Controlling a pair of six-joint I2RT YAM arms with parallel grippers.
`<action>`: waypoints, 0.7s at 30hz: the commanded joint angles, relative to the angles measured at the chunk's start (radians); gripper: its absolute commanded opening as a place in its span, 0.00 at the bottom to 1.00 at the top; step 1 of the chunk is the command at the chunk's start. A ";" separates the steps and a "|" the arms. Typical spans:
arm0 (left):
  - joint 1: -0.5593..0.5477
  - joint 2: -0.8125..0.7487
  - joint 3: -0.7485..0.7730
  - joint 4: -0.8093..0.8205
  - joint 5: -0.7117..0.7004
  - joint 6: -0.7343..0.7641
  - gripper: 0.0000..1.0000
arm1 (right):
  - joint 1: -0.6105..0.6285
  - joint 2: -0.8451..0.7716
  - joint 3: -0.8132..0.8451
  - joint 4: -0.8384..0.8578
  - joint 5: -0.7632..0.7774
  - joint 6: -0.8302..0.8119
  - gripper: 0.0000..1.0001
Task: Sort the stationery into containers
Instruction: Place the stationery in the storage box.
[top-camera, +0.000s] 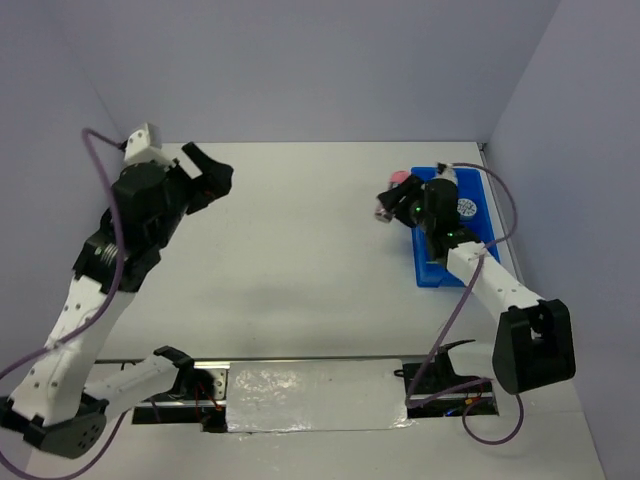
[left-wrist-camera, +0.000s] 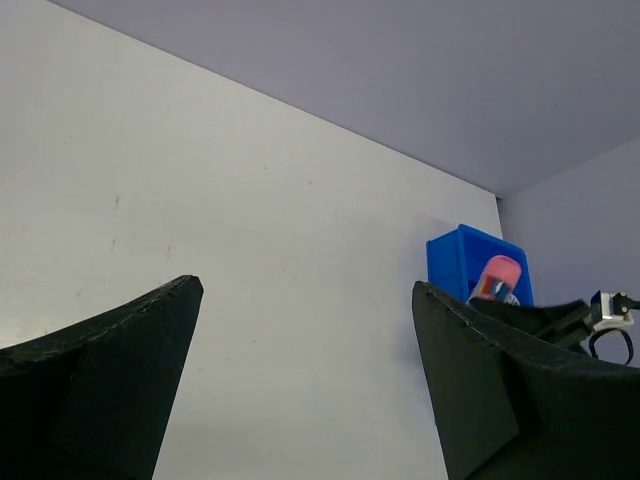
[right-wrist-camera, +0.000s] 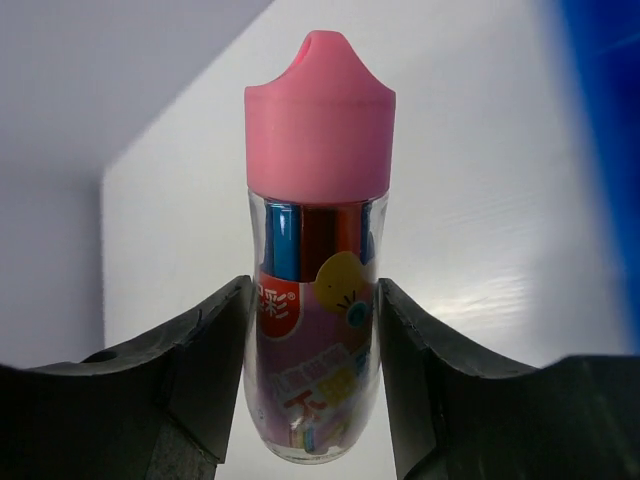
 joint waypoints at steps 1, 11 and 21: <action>-0.002 -0.136 -0.064 -0.081 -0.021 0.044 0.99 | -0.107 0.015 0.075 -0.091 0.424 0.245 0.00; -0.002 -0.331 -0.276 -0.296 -0.032 0.281 0.99 | -0.293 0.469 0.608 -0.548 0.667 0.610 0.02; -0.010 -0.368 -0.415 -0.227 -0.117 0.286 0.99 | -0.328 0.595 0.701 -0.518 0.564 0.589 0.45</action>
